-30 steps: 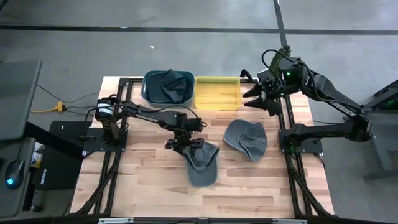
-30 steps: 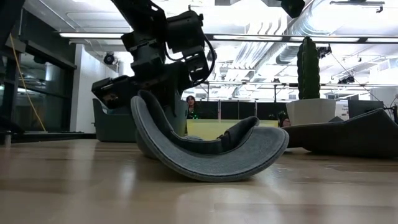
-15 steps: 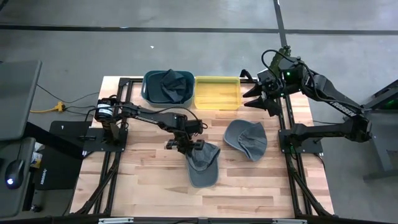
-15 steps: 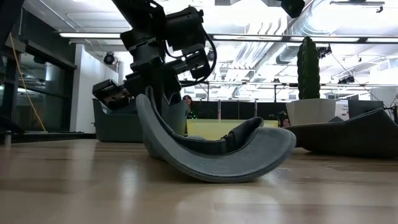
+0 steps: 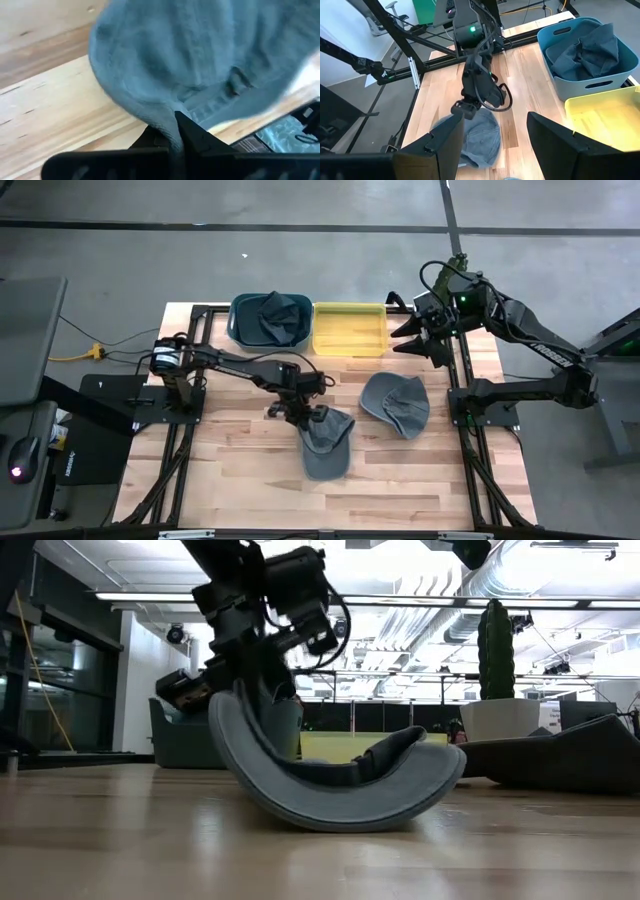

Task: Pick & Place hat
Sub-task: Put the left gray cap into the yellow bin

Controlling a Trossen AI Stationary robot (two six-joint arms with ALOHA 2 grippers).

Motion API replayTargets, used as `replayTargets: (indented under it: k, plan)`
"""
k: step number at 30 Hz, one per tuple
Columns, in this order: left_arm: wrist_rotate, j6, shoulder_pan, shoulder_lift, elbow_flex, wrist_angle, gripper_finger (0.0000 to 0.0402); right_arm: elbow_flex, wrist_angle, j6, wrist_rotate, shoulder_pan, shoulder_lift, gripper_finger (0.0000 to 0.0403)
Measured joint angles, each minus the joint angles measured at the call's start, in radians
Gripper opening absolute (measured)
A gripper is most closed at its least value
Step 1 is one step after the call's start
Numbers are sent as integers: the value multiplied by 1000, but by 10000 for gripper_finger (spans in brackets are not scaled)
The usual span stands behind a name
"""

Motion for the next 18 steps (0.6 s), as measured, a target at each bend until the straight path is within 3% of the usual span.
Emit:
replayTargets:
  k: [9, 18]
  plan:
    - [-85, 118, 0, -20, 125, -98, 0, 0, 0, 1, 0, 0, 0, 211]
    - [-178, 331, 0, -17, 333, -378, 0, 0, 4, -24, -9, 0, 0, 211]
